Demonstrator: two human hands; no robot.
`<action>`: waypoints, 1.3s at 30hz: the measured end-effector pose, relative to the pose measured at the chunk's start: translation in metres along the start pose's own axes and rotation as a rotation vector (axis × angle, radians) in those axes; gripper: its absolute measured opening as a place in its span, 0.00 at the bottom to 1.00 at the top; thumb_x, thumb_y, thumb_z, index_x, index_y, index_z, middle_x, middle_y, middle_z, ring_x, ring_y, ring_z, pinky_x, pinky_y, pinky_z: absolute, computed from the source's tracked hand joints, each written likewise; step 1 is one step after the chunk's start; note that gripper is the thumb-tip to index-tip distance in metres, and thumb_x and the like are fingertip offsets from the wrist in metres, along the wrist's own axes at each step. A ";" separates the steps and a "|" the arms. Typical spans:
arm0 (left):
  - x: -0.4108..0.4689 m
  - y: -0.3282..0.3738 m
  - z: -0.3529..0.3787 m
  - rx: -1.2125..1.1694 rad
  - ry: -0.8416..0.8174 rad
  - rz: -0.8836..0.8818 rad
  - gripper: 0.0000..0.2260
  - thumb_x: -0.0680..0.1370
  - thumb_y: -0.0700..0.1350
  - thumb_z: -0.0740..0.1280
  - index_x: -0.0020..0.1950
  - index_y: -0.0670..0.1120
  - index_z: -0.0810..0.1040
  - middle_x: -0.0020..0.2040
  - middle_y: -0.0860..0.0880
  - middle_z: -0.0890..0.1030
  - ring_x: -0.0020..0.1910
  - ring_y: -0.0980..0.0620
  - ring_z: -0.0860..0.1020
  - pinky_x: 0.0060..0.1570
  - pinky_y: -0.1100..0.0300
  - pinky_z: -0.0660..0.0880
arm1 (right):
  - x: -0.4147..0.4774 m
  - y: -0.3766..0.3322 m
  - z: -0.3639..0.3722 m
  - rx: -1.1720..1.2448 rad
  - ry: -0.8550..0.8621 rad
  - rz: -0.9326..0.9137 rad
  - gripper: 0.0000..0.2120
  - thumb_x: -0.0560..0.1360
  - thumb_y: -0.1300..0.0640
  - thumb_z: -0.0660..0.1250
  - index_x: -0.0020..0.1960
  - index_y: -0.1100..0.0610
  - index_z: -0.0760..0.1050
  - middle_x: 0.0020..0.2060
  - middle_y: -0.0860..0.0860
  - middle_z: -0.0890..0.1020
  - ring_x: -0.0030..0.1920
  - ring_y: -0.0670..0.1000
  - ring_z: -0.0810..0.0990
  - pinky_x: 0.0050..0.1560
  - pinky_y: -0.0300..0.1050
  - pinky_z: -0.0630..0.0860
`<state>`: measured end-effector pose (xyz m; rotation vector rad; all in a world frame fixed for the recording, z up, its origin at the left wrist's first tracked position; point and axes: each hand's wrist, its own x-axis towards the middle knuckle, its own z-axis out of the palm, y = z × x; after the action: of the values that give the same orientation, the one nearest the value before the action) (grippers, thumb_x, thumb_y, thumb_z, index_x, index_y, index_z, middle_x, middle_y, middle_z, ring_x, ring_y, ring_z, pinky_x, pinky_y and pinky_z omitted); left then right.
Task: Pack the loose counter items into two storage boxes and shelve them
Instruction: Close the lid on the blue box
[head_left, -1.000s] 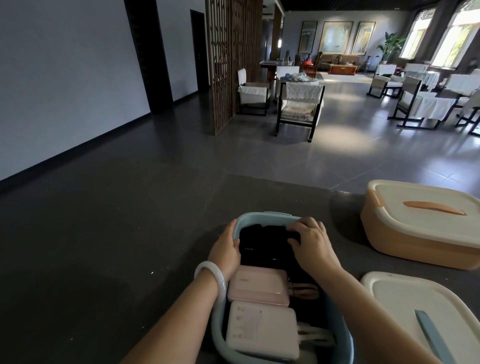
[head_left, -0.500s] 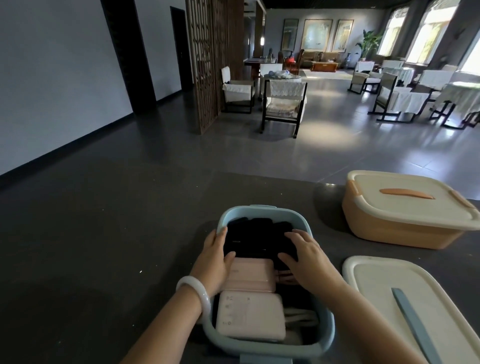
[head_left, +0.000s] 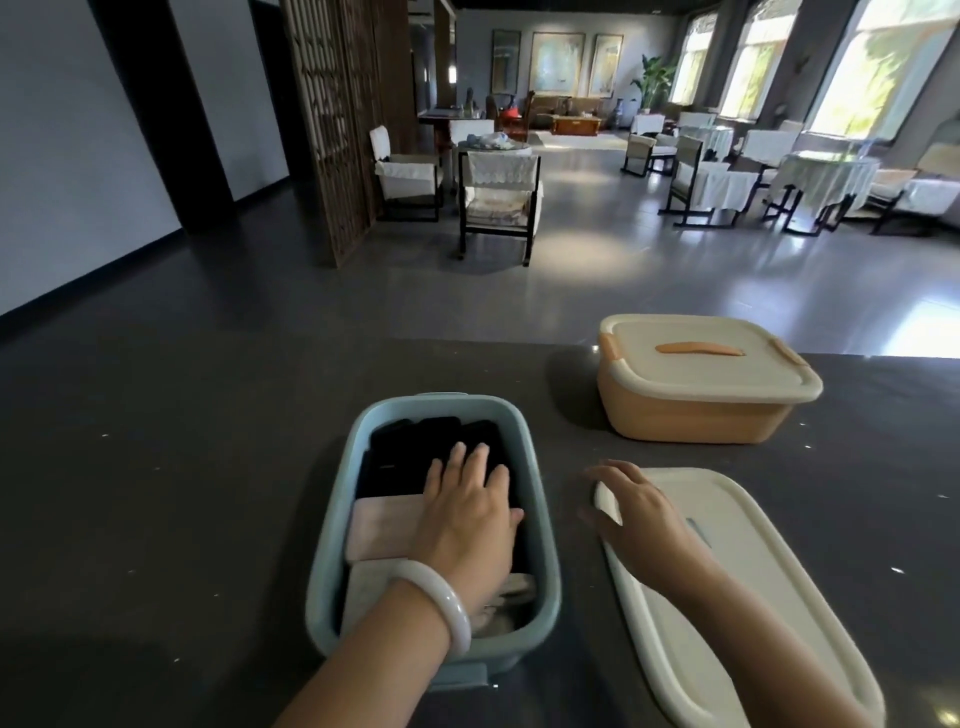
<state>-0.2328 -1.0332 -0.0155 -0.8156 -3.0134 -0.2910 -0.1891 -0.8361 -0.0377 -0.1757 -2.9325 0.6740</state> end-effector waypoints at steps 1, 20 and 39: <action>0.002 0.016 0.000 0.027 0.010 0.034 0.23 0.84 0.52 0.53 0.78 0.47 0.58 0.80 0.46 0.52 0.79 0.46 0.46 0.77 0.47 0.44 | -0.005 0.014 -0.006 -0.017 0.007 0.036 0.23 0.77 0.53 0.68 0.70 0.57 0.70 0.68 0.52 0.71 0.69 0.53 0.69 0.66 0.39 0.62; 0.014 0.179 0.118 0.136 -0.151 -0.164 0.26 0.80 0.60 0.58 0.71 0.45 0.63 0.67 0.47 0.67 0.65 0.46 0.67 0.66 0.52 0.65 | -0.086 0.254 -0.067 -0.404 -0.196 0.127 0.22 0.79 0.37 0.55 0.64 0.51 0.69 0.60 0.48 0.71 0.64 0.52 0.68 0.65 0.45 0.65; 0.021 0.198 0.095 -0.830 0.075 -0.506 0.31 0.80 0.46 0.65 0.80 0.50 0.55 0.71 0.49 0.71 0.66 0.46 0.73 0.63 0.53 0.70 | -0.095 0.236 -0.054 0.580 0.138 0.412 0.18 0.78 0.49 0.64 0.67 0.46 0.71 0.52 0.44 0.79 0.53 0.48 0.78 0.53 0.45 0.75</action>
<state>-0.1478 -0.8375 -0.0727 0.0199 -2.9168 -1.5847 -0.0676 -0.6153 -0.1030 -0.7313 -2.4544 1.4601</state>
